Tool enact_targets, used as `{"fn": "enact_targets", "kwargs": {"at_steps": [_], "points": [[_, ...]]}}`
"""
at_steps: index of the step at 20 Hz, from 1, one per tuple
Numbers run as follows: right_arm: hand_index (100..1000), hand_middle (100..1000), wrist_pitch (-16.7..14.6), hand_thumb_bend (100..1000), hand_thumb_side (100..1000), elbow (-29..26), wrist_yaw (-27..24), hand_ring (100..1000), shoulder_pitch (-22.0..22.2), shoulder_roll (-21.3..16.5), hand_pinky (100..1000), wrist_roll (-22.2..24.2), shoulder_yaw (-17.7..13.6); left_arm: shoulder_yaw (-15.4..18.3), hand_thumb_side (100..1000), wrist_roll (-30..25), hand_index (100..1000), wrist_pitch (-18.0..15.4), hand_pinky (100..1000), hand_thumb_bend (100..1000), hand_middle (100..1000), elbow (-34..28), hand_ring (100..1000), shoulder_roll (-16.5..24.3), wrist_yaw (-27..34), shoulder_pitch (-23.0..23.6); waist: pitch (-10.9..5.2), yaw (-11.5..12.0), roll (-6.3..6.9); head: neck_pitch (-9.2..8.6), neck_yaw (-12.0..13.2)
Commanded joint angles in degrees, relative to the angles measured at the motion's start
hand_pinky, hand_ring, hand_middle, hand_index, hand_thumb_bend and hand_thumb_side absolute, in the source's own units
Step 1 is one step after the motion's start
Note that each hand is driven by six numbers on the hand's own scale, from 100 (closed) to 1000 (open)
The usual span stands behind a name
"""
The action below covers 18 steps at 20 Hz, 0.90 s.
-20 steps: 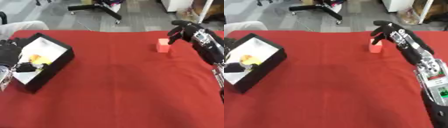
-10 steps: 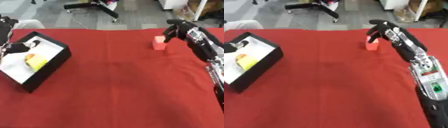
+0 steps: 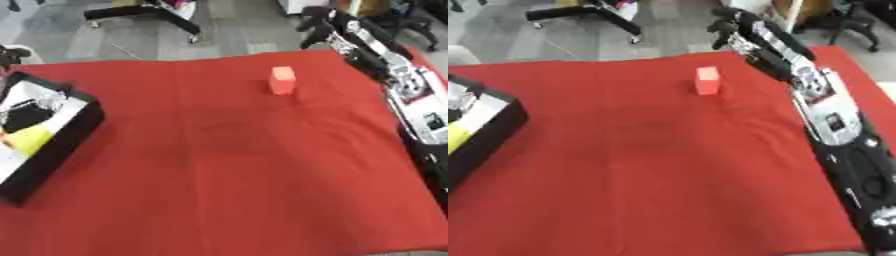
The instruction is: Pick up the objects with one hand, pass them to the other hand, and then place them into the box on the other side of the table.
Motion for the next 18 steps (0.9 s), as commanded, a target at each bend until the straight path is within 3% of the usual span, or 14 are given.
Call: {"fn": "enact_targets", "kwargs": {"at_steps": [1, 5, 8, 14, 18], "points": [[973, 871, -0.9, 100, 849, 4.0, 2.9, 809, -3.7, -4.6, 840, 1.1, 0.1, -2.4, 791, 2.8, 781, -2.9, 743, 467, 601, -5.7, 583, -3.6, 3.1, 0.7, -0.25, 1.2, 0.26, -1.84, -4.3], [984, 907, 1.4, 100, 923, 10.1, 6.7, 861, -7.1, -3.7, 864, 2.2, -0.4, -6.2, 813, 6.3, 775, -6.6, 738, 455, 589, -11.8, 572, -9.7, 6.8, 3.6, 0.76, 4.2, 0.68, -3.16, -9.7], [989, 919, 2.2, 100, 961, 14.5, 9.4, 876, -8.4, -2.7, 872, 1.4, -0.4, -8.9, 821, 5.2, 775, -6.8, 738, 449, 582, -16.2, 566, -13.7, 9.5, 4.8, 1.32, 6.0, 0.89, -3.47, -12.5], [1000, 947, 0.8, 100, 1000, 22.8, 14.5, 912, -9.7, -1.7, 890, -1.6, 1.0, -11.6, 834, 0.3, 776, -3.2, 738, 440, 575, -24.4, 560, -13.9, 14.6, 5.9, 1.88, 7.4, 0.64, -3.31, -14.5], [1000, 974, 0.0, 100, 1000, 28.1, 17.8, 953, -10.4, -2.0, 909, -4.8, 2.7, -11.5, 846, -3.0, 779, -2.1, 738, 431, 572, -26.1, 557, -13.5, 17.9, 5.8, 2.03, 7.9, 0.40, -3.56, -15.0]]}}
